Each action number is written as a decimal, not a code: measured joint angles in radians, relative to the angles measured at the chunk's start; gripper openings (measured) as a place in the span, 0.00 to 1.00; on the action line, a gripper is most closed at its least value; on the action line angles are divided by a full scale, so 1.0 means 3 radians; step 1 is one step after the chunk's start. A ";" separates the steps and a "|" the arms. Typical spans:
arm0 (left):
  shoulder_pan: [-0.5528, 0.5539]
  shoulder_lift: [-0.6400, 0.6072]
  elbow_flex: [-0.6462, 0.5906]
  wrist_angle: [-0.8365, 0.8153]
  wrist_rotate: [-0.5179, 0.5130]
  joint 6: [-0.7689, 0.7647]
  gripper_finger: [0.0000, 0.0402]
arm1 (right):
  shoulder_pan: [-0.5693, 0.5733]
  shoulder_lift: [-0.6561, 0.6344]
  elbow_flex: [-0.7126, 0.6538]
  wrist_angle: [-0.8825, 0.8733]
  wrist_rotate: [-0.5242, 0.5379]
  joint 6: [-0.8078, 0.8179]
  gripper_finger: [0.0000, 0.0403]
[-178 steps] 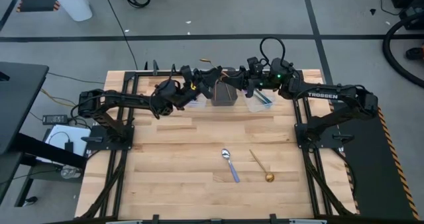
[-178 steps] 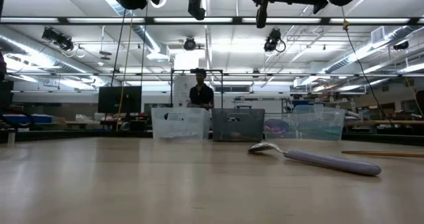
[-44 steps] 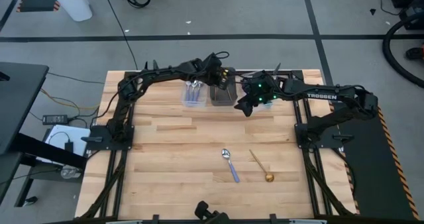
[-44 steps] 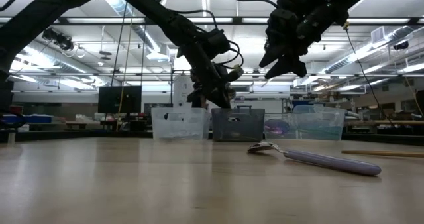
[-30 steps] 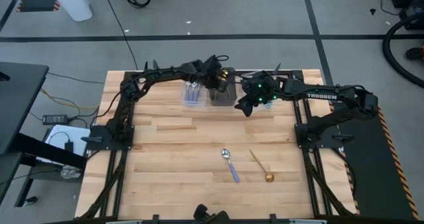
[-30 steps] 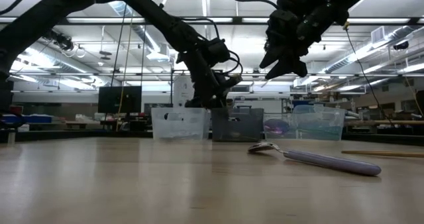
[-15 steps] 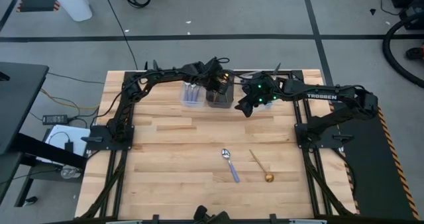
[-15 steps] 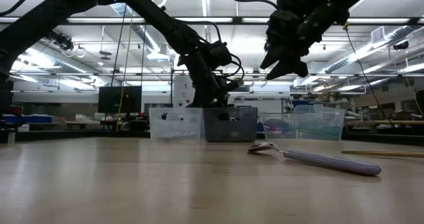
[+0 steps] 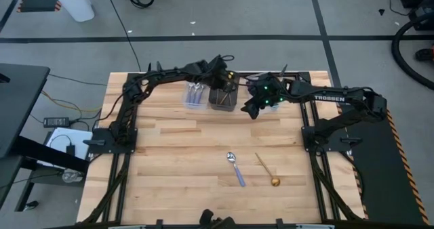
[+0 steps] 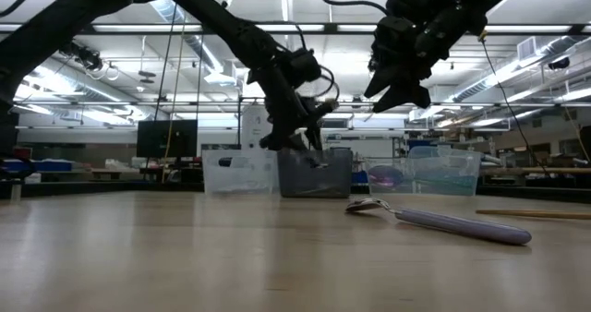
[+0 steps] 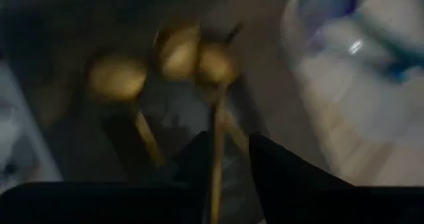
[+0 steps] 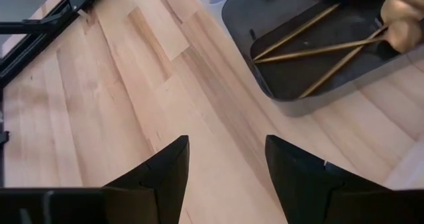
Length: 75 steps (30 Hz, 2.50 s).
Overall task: Sort silverware by color (type)
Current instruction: Put the purple spoon into the left transparent bin
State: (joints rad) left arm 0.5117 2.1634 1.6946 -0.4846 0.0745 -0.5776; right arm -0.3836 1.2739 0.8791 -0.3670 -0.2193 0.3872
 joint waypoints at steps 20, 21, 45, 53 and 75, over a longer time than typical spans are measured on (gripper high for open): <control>-0.0181 -0.0387 0.0209 -0.0533 0.0046 0.0161 0.29 | -0.0114 -0.0522 0.0000 -0.0344 0.0157 -0.0168 0.52; -0.0214 -0.0409 0.0209 -0.0596 0.0053 0.0162 0.29 | -0.0123 -0.0552 0.0000 -0.0379 0.0195 -0.0169 0.52; -0.1644 -0.0567 0.0210 -0.0879 0.0382 -0.1090 0.29 | -0.0190 -0.0796 0.0000 -0.0797 0.0256 -0.0368 0.51; -0.2049 -0.0567 0.0210 -0.0879 -0.0140 -0.2095 0.29 | -0.0192 -0.0796 0.0000 -0.0786 0.0152 -0.0324 0.51; -0.2942 -0.0255 0.0208 0.0015 -0.1969 -0.3479 0.29 | -0.0084 -0.0793 0.0002 -0.0713 -0.0556 -0.0002 0.51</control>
State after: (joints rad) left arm -0.3707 2.0868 1.7569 -0.4802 -0.5162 -1.6212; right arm -0.4088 1.0359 0.8797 -0.5810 -0.3860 0.3867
